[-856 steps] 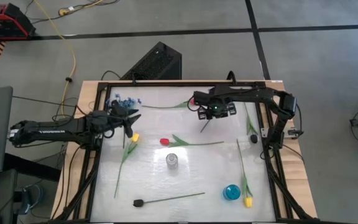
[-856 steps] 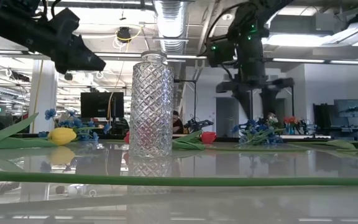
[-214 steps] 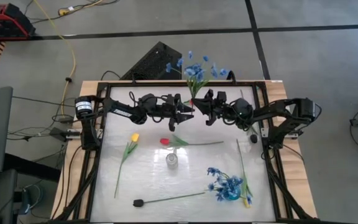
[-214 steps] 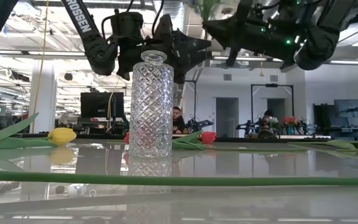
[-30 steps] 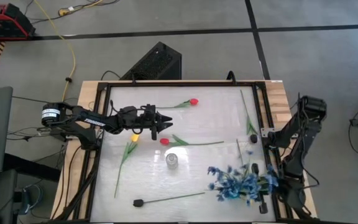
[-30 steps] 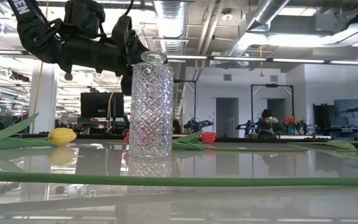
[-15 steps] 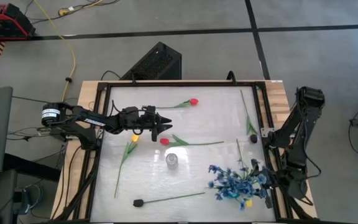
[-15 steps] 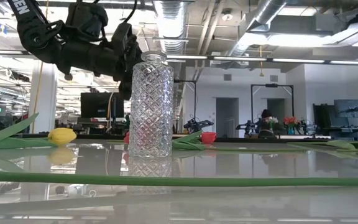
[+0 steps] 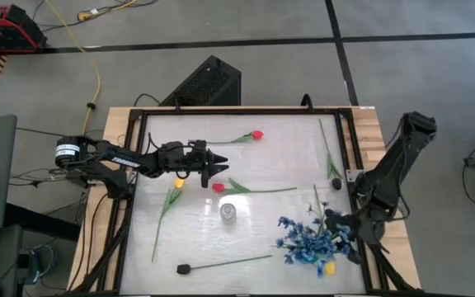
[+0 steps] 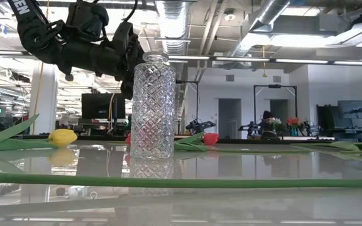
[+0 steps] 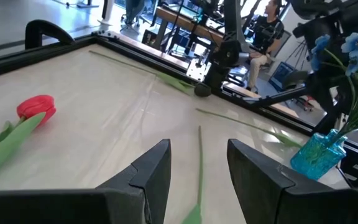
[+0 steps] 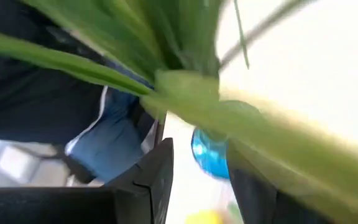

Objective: Sort flowers into vase by color
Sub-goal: Put the top black flower into the blue vase

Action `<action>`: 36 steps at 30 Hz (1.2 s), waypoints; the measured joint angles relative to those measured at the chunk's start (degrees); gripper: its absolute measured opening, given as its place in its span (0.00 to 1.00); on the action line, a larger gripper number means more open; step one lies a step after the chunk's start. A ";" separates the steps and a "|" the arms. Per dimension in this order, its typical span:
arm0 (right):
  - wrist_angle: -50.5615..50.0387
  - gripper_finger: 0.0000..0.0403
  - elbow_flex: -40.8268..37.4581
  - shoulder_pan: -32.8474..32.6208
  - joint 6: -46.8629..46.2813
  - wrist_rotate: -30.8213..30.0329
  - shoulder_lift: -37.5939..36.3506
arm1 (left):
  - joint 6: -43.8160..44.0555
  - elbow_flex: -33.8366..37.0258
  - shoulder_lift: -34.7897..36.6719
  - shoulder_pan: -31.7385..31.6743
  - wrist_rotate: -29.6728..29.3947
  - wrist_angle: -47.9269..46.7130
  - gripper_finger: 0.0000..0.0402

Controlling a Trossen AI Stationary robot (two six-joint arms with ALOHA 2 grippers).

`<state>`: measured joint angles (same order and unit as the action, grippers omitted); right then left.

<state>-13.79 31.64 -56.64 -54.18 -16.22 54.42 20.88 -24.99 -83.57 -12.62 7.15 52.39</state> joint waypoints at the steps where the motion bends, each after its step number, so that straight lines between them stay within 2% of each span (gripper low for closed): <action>1: -1.25 0.42 0.00 1.23 -0.97 3.03 -0.46 | 0.00 0.00 0.00 -0.01 -0.01 0.04 0.36; 4: -6.44 0.40 0.00 4.63 -3.22 10.19 -1.75 | 0.02 0.00 0.00 -0.13 -0.04 0.63 0.36; 6: -10.32 0.39 0.00 6.36 -3.76 12.73 -2.25 | -0.04 0.00 0.00 -0.13 -0.04 0.87 0.36; 14: -25.13 0.34 0.00 11.56 -7.32 13.51 -2.37 | -0.79 0.00 0.00 -0.16 0.01 0.62 0.36; 21: -32.22 0.31 0.00 15.78 -6.90 13.52 -2.39 | -1.69 0.00 0.00 -0.35 -0.01 0.60 0.36; 28: -38.51 0.29 0.90 24.06 -6.86 13.25 -2.38 | -1.60 0.00 0.00 -0.99 -0.06 0.56 0.36; 32: -42.14 0.29 4.10 30.35 -5.10 9.75 -2.37 | -1.62 0.00 0.00 -0.98 -0.03 0.56 0.36; 36: -42.28 0.29 9.45 35.54 3.28 4.88 -2.39 | -1.64 0.00 0.00 -0.98 -0.01 0.48 0.36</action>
<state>-56.07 41.09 -21.10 -50.90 -11.35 52.03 19.25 -24.99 -83.57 -13.61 7.14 52.87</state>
